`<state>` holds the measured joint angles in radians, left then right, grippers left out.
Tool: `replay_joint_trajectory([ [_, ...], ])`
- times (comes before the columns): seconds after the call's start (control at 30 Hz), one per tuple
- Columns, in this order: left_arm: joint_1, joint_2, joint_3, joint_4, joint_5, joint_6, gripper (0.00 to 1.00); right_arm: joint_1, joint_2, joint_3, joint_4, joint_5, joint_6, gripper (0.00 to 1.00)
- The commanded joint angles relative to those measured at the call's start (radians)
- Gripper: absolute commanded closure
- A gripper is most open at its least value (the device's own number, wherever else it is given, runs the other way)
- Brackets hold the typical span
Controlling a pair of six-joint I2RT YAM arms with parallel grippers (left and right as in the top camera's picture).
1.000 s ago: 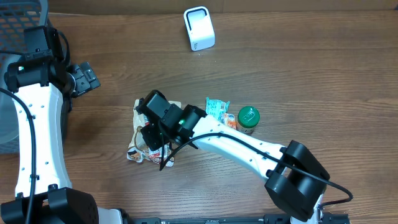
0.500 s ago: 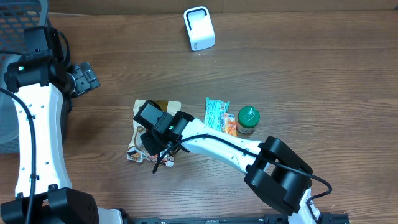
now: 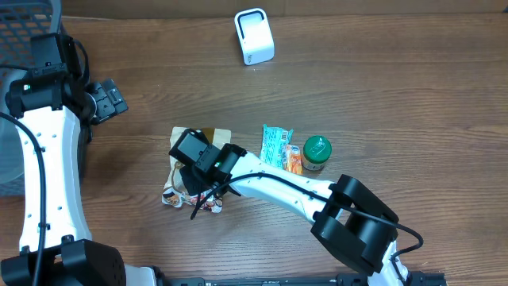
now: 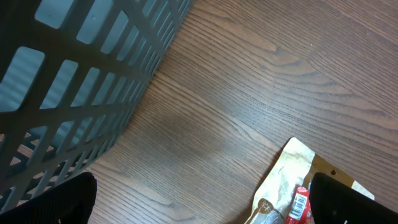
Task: Scan the item barcode
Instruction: 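Lower the right gripper onto the red stick on the snack bag and grasp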
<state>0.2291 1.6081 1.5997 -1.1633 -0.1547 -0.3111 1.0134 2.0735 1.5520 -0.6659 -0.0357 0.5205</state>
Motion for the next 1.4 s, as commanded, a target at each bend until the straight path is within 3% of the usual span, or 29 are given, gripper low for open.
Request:
replay_joint_trajectory([
  [0.0,0.005,0.002,0.019,0.000,-0.012,0.012,0.00,0.013,0.016,0.019,0.008,0.020,0.034,0.65],
  [0.7,0.005,0.002,0.019,0.000,-0.012,0.012,0.00,0.019,0.081,0.018,0.027,0.026,0.060,0.58],
  [0.83,0.004,0.002,0.019,0.000,-0.012,0.012,0.00,0.019,0.082,0.018,0.019,0.027,0.060,0.77],
  [1.1,0.005,0.002,0.019,0.000,-0.012,0.012,0.00,0.008,0.082,0.018,0.004,-0.004,0.059,0.84],
  [1.23,0.004,0.002,0.019,0.000,-0.012,0.012,0.00,0.005,0.082,0.019,-0.001,-0.004,0.058,0.84],
  [1.37,0.005,0.002,0.019,0.000,-0.012,0.012,0.00,0.003,0.059,0.026,-0.002,-0.003,0.004,0.74],
])
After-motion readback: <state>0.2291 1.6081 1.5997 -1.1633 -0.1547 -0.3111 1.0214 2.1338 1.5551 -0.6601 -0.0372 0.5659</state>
